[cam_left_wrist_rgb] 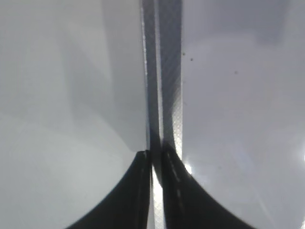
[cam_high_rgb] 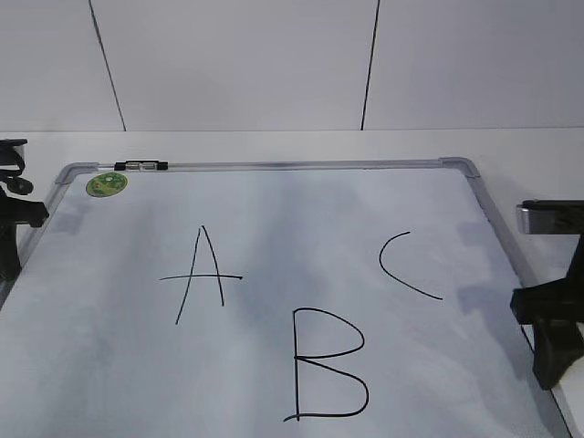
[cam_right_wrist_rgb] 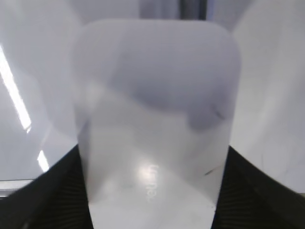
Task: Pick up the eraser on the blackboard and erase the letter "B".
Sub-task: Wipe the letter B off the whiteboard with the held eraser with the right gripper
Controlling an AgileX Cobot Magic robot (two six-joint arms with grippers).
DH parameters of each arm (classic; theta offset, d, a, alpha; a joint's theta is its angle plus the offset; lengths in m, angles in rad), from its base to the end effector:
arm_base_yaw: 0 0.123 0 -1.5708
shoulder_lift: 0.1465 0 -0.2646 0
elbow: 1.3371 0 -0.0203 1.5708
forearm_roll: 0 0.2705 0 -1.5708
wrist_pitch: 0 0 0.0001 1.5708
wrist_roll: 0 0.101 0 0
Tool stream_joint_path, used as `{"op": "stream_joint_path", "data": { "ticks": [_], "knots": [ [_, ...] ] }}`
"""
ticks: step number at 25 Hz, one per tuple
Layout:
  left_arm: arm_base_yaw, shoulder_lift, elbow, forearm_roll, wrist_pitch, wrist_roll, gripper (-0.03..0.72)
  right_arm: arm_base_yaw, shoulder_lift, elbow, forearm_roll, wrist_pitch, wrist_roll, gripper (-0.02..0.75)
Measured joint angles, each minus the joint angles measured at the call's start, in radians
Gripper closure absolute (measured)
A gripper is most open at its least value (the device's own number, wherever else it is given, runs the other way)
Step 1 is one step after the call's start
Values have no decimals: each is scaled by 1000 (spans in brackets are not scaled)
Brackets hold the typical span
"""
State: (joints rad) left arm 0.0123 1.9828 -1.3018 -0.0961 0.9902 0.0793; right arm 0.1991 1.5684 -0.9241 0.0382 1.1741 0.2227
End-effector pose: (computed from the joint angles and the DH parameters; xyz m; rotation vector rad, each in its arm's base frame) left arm 0.3746 -0.0035 0.1122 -0.0215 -3.1295 0.1261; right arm 0.2563 0.0553 0.1594 -0.0613 -2.9770 0.0005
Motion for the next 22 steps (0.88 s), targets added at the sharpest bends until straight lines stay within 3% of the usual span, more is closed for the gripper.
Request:
{"op": "stream_joint_path", "data": {
  "ticks": [6,16,22],
  "knots": [
    [0,0,0,0,0,0,639,8,0,-50,98,17,-58,178],
    [0,0,-1,0,7,0,639,255,10,-176,111,11,-28,178],
    [0,0,-1,0,11,0,639,309,103,-224,111,12,-19,178]
  ]
}}
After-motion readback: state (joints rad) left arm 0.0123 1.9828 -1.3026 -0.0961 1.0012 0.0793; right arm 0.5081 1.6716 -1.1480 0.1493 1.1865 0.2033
